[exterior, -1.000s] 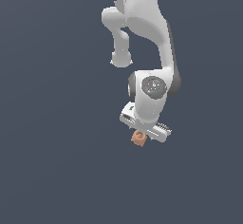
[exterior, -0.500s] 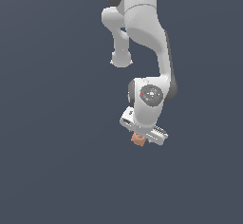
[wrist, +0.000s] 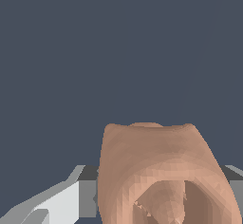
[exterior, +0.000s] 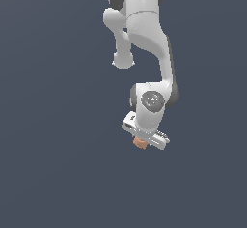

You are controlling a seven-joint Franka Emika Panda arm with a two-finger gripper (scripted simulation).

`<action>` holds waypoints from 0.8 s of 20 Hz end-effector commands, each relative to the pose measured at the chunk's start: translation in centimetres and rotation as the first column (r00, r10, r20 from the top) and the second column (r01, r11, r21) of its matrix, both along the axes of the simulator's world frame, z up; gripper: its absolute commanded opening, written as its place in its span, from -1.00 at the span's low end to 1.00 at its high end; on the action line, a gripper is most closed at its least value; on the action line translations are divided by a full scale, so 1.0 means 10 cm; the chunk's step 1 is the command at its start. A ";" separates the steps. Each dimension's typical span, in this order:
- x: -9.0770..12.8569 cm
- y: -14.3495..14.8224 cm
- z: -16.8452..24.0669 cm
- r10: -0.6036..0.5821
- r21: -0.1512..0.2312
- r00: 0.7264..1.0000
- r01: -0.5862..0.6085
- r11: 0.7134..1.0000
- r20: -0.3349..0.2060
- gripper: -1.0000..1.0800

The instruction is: Pick up the object and move it to a goal position.

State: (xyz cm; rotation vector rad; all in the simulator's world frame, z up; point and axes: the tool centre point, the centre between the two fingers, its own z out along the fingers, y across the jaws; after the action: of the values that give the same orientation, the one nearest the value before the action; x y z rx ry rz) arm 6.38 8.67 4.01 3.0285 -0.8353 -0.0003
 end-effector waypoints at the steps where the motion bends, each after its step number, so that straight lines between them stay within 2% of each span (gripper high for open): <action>1: 0.00 0.00 0.00 0.000 0.000 1.000 0.000 1.000 0.000 -1.00; 10: 0.01 -0.02 0.01 0.000 0.000 1.000 0.000 1.000 0.000 -1.00; 16: 0.10 -0.25 0.20 0.000 0.000 1.000 0.000 1.000 0.000 -1.00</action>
State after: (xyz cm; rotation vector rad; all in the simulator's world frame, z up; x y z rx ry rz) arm 7.03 6.98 5.34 3.0291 -0.8330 -0.0022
